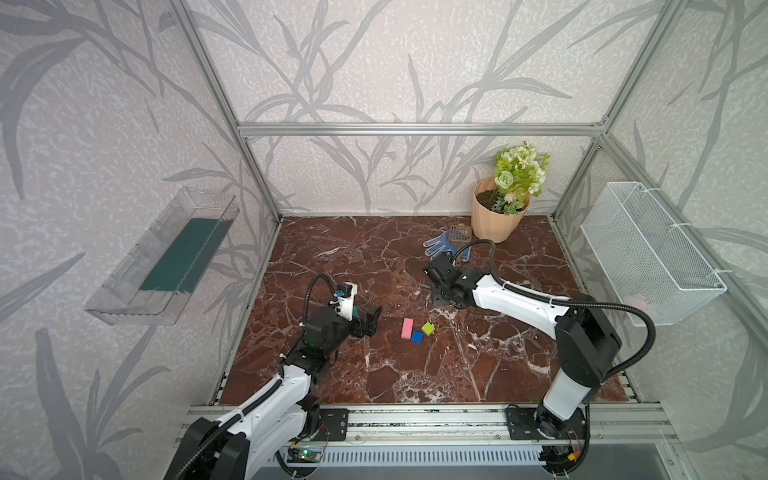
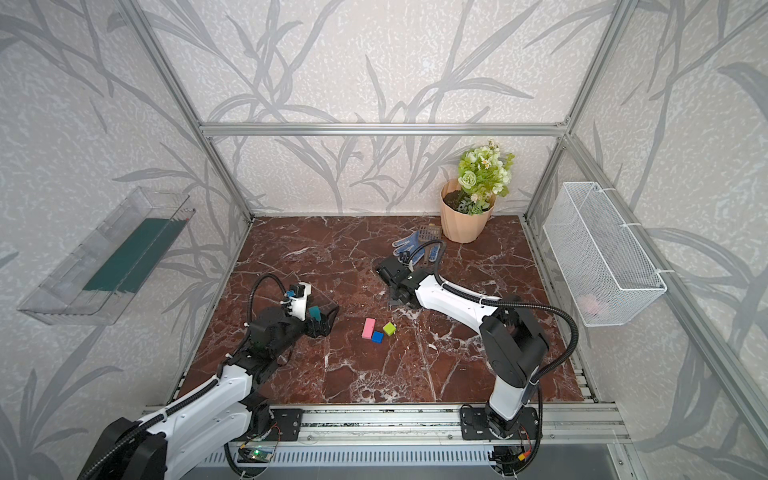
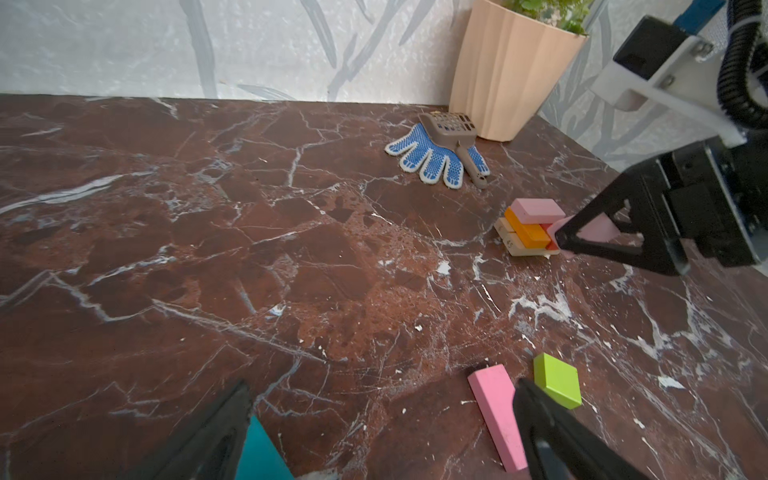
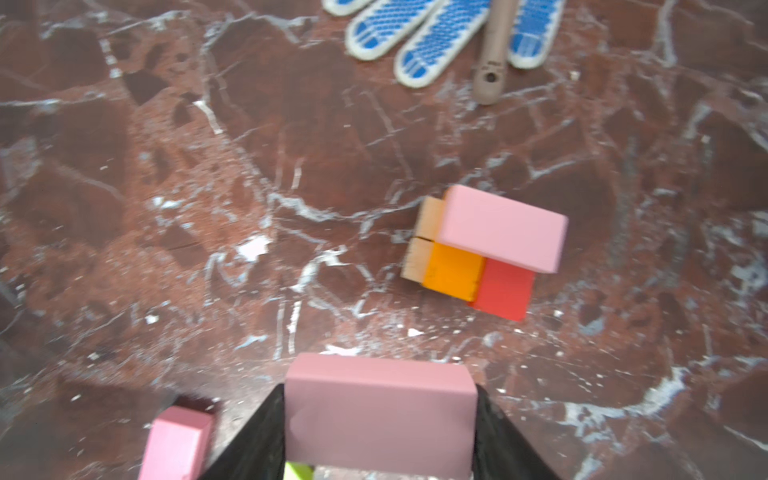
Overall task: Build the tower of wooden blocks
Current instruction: 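Lower the second pink block onto the first pink block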
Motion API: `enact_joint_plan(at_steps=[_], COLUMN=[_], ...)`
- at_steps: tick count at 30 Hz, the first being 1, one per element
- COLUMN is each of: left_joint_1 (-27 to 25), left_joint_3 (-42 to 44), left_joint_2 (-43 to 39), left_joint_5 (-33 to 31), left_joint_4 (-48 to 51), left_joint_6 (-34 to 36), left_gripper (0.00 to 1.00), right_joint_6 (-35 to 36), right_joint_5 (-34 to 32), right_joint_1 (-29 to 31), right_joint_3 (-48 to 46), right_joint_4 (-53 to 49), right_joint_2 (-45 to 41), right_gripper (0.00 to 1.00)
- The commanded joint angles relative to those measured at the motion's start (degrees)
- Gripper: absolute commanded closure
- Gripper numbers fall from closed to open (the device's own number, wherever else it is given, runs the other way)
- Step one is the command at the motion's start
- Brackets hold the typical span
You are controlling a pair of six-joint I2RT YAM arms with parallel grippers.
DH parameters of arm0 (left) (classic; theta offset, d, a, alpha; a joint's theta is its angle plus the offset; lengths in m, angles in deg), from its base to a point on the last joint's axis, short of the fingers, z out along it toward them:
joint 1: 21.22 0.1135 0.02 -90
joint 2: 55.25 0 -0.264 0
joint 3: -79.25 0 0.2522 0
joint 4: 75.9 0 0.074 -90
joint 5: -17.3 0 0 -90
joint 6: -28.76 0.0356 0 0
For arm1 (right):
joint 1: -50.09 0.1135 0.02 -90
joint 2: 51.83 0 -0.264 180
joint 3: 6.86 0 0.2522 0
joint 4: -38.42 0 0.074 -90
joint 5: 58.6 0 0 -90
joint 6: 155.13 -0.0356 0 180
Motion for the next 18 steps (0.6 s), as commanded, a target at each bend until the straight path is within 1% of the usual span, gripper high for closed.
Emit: enact_joint_plan(at_steps=[1, 5, 9, 12, 14, 15, 18], left_joint_1=[-1.35, -3.31, -5.2, -8.27, -10.97, -11.88, -12.51], left_joint_3=[-2.01, -2.35, -4.59, -7.35, -8.94, -9.72, -10.97], left_joint_2=[0.58, 0.95, 4.44, 8.37, 10.75, 11.88, 13.58], left_joint_5=[4.29, 2.76, 0.87, -3.34, -7.12, -7.95, -8.6], left_joint_4=[-1.81, -0.87, 0.84, 3.27, 4.4, 4.97, 5.76], left_joint_6=[3.19, 4.64, 5.99, 7.78, 9.16, 9.85, 10.07], left_gripper=[0.01, 0.01, 0.01, 0.01, 0.01, 0.01, 0.01], right_joint_6=[-0.79, -0.82, -1.19, -1.01, -1.14, -1.18, -0.93], right_joint_5=[-1.9, -2.15, -3.57, -2.53, -1.55, -0.87, 0.9], right_joint_1=[-1.24, -3.34, -4.75, -6.15, -7.15, -7.67, -8.24], right_joint_3=[-1.83, -3.88, -5.01, -4.68, -3.8, -3.3, -1.71], right_joint_4=[0.25, 0.12, 0.23, 0.66, 0.31, 0.26, -0.02], right_joint_2=[-4.04, -6.48, -7.33, -6.13, -4.61, -3.82, -1.65], right_gripper=[0.55, 0.55, 0.55, 0.56, 0.59, 0.6, 0.61])
